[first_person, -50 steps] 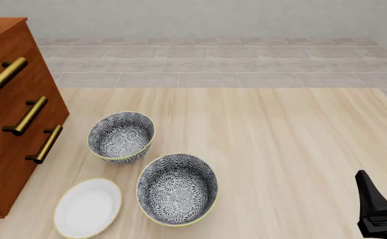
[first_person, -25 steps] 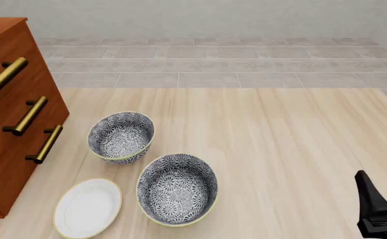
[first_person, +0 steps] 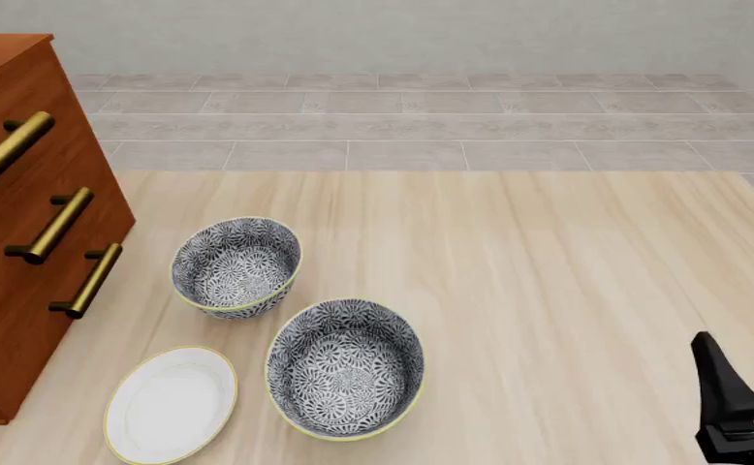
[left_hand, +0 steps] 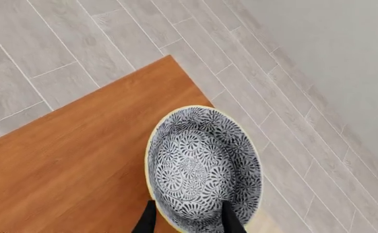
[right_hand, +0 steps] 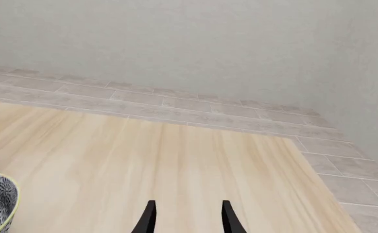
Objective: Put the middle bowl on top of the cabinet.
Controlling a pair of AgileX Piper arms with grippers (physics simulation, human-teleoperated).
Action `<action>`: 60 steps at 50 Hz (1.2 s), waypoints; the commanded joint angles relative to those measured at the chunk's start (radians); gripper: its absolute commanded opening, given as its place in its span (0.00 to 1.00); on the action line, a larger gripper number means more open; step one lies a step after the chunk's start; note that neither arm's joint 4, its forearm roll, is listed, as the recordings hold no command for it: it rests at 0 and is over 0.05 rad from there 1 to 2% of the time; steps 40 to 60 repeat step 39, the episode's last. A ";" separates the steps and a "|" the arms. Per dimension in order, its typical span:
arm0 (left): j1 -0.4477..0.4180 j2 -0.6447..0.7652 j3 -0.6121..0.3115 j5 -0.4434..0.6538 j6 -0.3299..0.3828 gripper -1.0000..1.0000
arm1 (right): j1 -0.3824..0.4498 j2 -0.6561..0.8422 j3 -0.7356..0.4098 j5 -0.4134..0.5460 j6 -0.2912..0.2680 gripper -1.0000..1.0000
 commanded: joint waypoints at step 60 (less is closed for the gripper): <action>-0.039 -0.053 -0.309 0.169 0.030 1.00 | 0.000 0.000 0.000 0.000 0.000 1.00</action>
